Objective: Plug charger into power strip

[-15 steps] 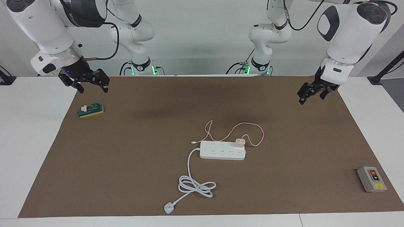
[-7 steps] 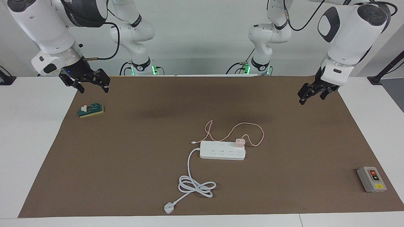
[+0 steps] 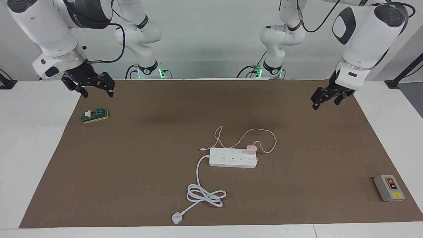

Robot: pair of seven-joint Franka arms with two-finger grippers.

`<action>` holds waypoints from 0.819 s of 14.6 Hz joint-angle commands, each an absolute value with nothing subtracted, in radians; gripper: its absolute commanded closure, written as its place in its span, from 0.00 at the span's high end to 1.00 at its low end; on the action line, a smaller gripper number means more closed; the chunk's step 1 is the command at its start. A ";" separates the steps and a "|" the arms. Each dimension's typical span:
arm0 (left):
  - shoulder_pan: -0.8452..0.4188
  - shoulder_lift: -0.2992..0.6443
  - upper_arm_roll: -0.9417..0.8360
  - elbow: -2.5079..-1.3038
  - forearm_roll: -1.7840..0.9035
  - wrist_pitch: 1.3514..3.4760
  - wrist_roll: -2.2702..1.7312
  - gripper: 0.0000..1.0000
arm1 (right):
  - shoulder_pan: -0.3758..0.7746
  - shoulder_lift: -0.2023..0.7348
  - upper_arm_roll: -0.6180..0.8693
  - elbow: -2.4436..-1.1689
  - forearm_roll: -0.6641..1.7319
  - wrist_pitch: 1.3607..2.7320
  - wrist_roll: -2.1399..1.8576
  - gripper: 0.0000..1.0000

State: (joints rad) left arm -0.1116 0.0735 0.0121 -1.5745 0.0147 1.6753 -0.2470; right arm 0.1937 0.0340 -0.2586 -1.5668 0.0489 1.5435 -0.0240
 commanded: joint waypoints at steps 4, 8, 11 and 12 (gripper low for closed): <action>-0.109 0.058 0.009 -1.601 0.002 1.710 -0.166 1.00 | 0.187 0.025 -0.252 -1.566 0.032 1.545 -0.017 1.00; -0.110 0.058 0.009 -1.601 -0.003 1.721 -0.114 1.00 | 0.187 0.025 -0.253 -1.566 0.032 1.543 -0.017 1.00; -0.110 0.060 0.009 -1.603 -0.003 1.729 -0.071 1.00 | 0.186 0.025 -0.252 -1.566 0.031 1.543 -0.017 1.00; -0.110 0.060 0.009 -1.603 -0.003 1.732 -0.055 1.00 | 0.186 0.025 -0.253 -1.566 0.032 1.545 -0.017 1.00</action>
